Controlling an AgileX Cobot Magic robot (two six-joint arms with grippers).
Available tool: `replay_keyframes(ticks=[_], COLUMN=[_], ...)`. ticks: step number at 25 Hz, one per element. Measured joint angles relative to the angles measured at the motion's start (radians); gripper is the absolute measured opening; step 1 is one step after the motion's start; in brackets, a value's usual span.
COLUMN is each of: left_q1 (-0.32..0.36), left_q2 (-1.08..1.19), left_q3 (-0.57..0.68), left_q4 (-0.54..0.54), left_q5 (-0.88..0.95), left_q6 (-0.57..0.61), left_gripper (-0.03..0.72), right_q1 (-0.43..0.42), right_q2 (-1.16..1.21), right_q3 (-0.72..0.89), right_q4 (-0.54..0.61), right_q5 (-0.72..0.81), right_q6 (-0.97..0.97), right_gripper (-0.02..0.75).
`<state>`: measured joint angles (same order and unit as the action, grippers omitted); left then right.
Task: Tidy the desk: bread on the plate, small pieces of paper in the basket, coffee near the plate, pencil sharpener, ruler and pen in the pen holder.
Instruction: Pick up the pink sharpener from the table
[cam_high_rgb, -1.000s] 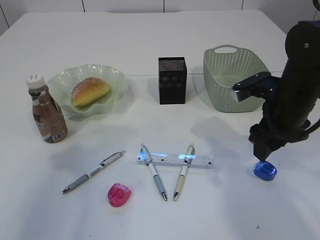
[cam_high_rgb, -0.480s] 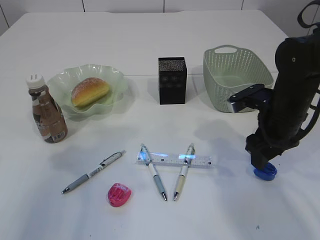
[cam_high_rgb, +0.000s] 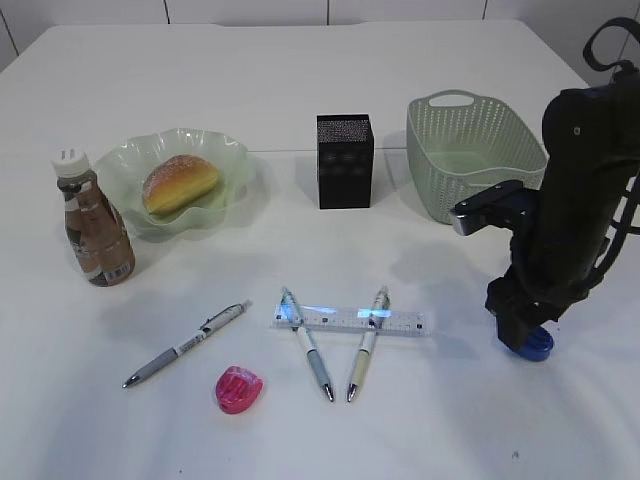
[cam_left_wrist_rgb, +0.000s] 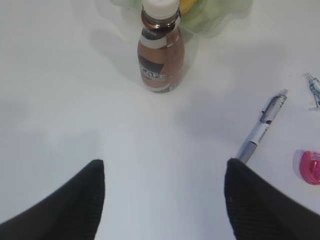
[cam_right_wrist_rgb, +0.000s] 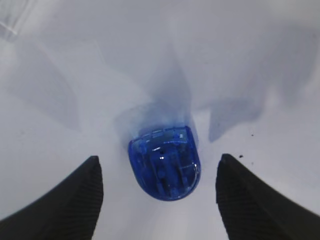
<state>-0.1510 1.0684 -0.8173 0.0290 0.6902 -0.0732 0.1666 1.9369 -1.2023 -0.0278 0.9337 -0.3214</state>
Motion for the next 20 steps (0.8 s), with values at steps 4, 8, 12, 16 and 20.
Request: replay_keyframes(ticks=[4,8,12,16,20], left_q1=[0.0,0.0,0.0,0.0,0.0], left_q2=[0.0,0.0,0.0,0.0,0.0], left_q3=[0.0,0.0,0.0,0.0,0.0], left_q4=[0.0,0.002,0.002,0.002,0.005], left_q5=[0.0,0.0,0.0,0.006,0.017], left_q6=[0.0,0.0,0.0,0.0,0.0], left_gripper=[0.525,0.525,0.526,0.525,0.525], right_q1=[0.0,0.0,0.0,0.0,0.0], right_q2=[0.0,0.0,0.004,0.035,0.035], right_q3=[0.0,0.0,0.0,0.0,0.0], right_q4=[0.002,0.002,0.002,0.002,0.002], right_q5=[-0.006,-0.013,-0.016,-0.018,-0.024], right_q6=[-0.002,-0.002,-0.002,-0.002,-0.002], right_gripper=[0.549,0.55,0.551,0.551,0.552])
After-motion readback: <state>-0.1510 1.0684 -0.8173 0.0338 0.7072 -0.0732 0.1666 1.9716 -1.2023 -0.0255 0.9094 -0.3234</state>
